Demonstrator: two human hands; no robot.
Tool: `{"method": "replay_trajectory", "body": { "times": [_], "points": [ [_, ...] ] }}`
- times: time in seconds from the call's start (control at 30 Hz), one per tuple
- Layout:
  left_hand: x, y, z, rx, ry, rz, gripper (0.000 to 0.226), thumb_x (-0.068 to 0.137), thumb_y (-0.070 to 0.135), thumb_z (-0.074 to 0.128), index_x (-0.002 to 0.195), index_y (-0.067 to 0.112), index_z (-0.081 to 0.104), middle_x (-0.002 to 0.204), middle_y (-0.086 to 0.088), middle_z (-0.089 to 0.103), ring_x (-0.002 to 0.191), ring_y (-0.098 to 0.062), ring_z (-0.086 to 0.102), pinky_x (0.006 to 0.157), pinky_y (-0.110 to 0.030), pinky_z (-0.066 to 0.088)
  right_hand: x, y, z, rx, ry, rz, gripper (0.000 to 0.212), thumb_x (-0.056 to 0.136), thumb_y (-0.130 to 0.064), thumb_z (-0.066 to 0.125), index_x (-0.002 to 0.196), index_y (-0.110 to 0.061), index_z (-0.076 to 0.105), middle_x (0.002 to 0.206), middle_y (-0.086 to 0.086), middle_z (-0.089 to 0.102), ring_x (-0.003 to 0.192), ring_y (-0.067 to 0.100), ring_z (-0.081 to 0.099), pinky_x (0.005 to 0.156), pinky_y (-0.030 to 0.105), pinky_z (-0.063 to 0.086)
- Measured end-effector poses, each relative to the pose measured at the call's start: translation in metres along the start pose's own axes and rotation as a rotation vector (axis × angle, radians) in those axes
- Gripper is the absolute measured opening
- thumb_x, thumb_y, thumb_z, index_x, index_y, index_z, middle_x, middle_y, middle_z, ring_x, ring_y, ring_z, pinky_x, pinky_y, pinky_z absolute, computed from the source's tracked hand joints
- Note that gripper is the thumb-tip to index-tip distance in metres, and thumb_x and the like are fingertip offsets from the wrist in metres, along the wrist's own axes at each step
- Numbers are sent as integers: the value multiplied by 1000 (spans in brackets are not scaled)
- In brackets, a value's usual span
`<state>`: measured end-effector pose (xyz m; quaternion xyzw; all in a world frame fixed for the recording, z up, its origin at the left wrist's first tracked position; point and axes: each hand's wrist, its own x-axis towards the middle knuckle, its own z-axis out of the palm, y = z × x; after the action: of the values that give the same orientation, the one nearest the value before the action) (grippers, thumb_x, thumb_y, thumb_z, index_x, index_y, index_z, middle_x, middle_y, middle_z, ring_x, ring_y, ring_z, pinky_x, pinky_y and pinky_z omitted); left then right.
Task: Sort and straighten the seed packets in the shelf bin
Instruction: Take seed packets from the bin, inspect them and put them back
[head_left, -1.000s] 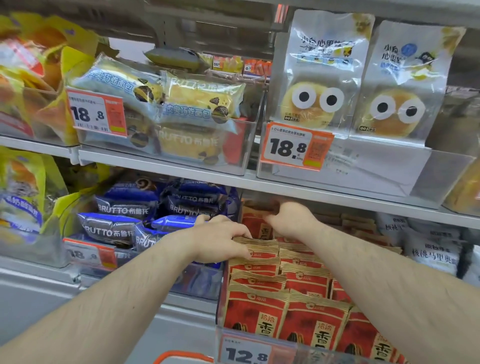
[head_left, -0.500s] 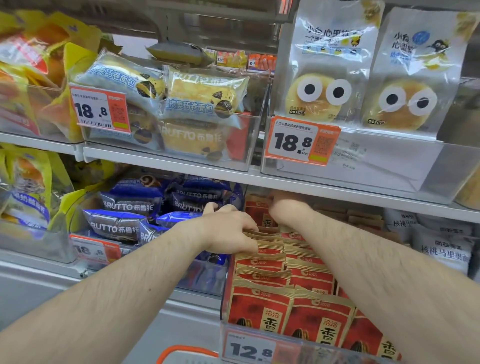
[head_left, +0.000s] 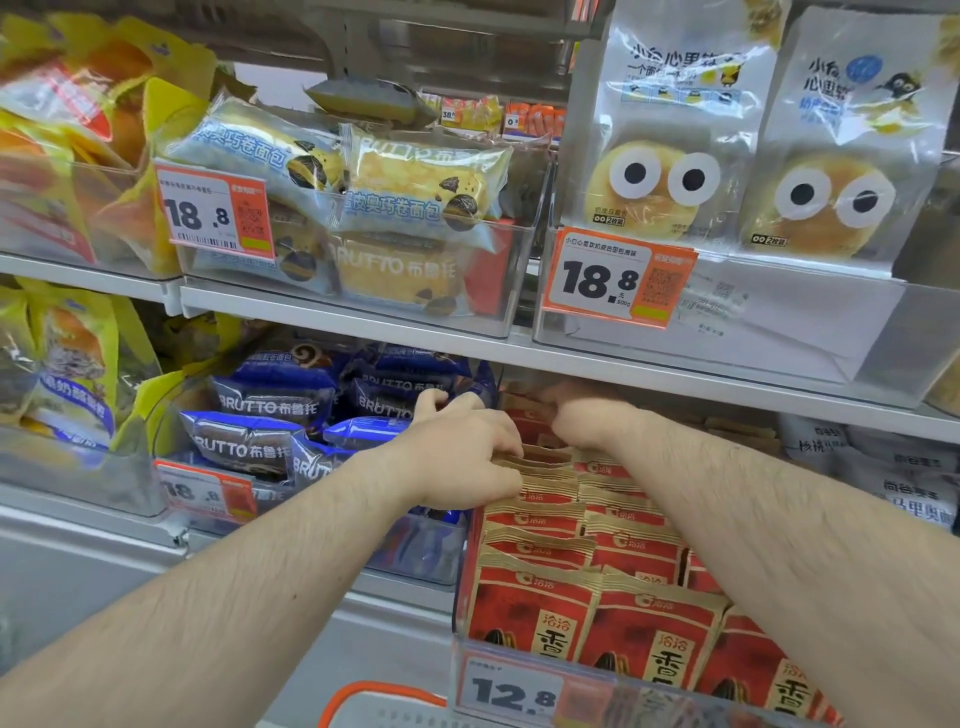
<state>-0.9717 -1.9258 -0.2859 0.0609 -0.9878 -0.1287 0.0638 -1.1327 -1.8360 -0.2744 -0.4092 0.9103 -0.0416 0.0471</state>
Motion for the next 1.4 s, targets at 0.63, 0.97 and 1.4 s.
{"method": "replay_trajectory", "body": {
  "times": [0.63,0.97,1.4],
  "points": [
    [-37,3,5,-5,491,90,24,95,19,59,107,27,77,118,22,65,105,-11,53,87,-28,17,-24,10,-24,193,-138,48,41,106,-40,35,127,-18,62,132,3,61,114,21,57,108,41,40],
    [-59,24,-18,-27,807,98,26,75,-4,61,72,16,78,85,7,75,78,-14,57,76,-28,46,-117,-10,-41,665,-91,-274,57,74,-40,63,129,-26,62,125,-6,64,116,14,59,101,29,44],
    [-105,76,-103,-965,797,-130,15,98,22,63,109,29,55,92,8,72,91,-6,67,85,-27,54,-183,-49,-77,906,590,-307,21,99,-22,58,86,-21,75,80,-5,75,71,7,68,67,33,57]
  ]
}}
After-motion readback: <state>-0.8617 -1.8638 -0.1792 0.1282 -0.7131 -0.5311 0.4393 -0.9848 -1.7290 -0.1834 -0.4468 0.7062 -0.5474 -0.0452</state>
